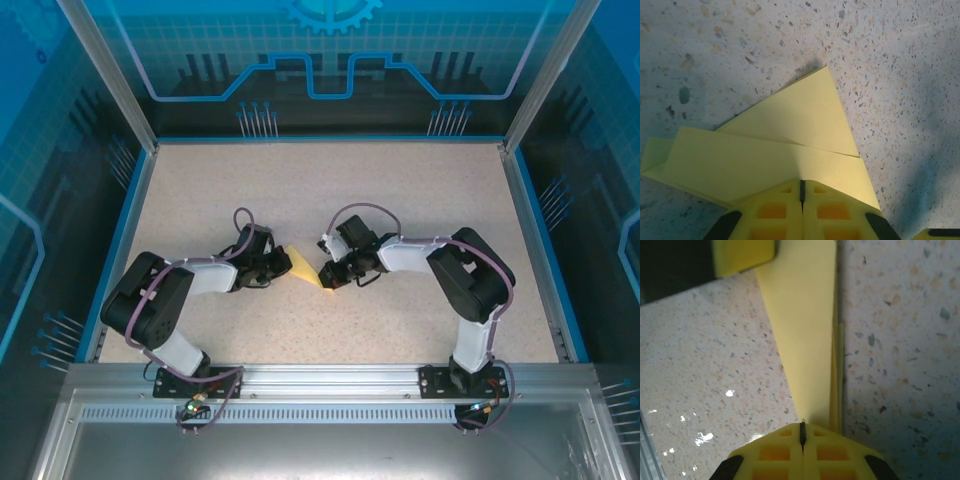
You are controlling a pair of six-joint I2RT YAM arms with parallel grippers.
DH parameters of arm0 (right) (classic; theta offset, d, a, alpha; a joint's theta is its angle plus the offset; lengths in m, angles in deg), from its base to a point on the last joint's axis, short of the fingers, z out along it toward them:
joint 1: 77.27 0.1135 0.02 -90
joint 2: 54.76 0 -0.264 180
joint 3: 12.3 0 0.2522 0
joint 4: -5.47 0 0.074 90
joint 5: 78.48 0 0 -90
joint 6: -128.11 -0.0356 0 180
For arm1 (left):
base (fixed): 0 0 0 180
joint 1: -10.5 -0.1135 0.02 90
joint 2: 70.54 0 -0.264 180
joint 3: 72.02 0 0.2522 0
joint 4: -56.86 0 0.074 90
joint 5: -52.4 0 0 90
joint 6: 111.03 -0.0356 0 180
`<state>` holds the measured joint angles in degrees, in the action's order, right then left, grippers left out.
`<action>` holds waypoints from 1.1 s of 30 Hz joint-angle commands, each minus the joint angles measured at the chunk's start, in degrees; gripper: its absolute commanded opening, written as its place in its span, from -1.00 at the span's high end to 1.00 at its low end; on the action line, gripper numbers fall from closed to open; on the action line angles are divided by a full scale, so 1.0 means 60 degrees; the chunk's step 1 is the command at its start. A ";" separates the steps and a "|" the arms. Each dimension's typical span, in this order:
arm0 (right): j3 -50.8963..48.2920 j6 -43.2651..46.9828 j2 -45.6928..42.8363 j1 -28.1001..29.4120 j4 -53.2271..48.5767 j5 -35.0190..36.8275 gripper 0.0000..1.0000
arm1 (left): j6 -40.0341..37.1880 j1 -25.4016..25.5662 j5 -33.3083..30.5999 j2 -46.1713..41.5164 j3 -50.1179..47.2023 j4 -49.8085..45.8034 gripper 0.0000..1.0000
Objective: Fold a paper plane with a square sheet of paper (pick it up from the middle)
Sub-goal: Fold the wing for the fifth time at the center of the table.
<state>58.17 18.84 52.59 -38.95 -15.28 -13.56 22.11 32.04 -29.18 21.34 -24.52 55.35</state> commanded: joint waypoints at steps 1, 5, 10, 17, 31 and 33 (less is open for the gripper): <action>0.0133 0.0102 0.0236 0.0101 -0.0380 -0.0066 1.00 | -0.0320 -0.0060 -0.0086 0.0122 0.0095 -0.1088 0.89; 0.0042 0.0208 0.0312 0.0101 -0.0617 0.0189 1.00 | -0.0681 -0.0069 0.1031 -0.0406 0.0222 -0.0614 0.89; 0.0206 0.0208 0.0528 0.0109 -0.0915 0.0294 1.00 | -0.0562 0.0236 0.1987 -0.0785 0.0325 -0.0189 0.87; 0.0244 0.0222 0.0626 0.0160 -0.1134 0.0461 1.00 | -0.0127 0.0968 0.1736 0.0029 0.0331 0.0176 0.87; 0.0221 0.0391 0.0655 0.0157 -0.1574 0.0912 1.00 | 0.0339 0.0862 -0.0660 0.0268 0.0215 -0.0959 0.89; 0.0155 0.0413 0.0627 0.0160 -0.1526 0.0892 1.00 | 0.0439 0.0666 -0.0919 0.0127 0.0022 -0.1009 0.90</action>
<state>60.42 20.18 54.01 -38.66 -18.95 -12.46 23.66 38.36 -25.20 22.80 -23.06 54.63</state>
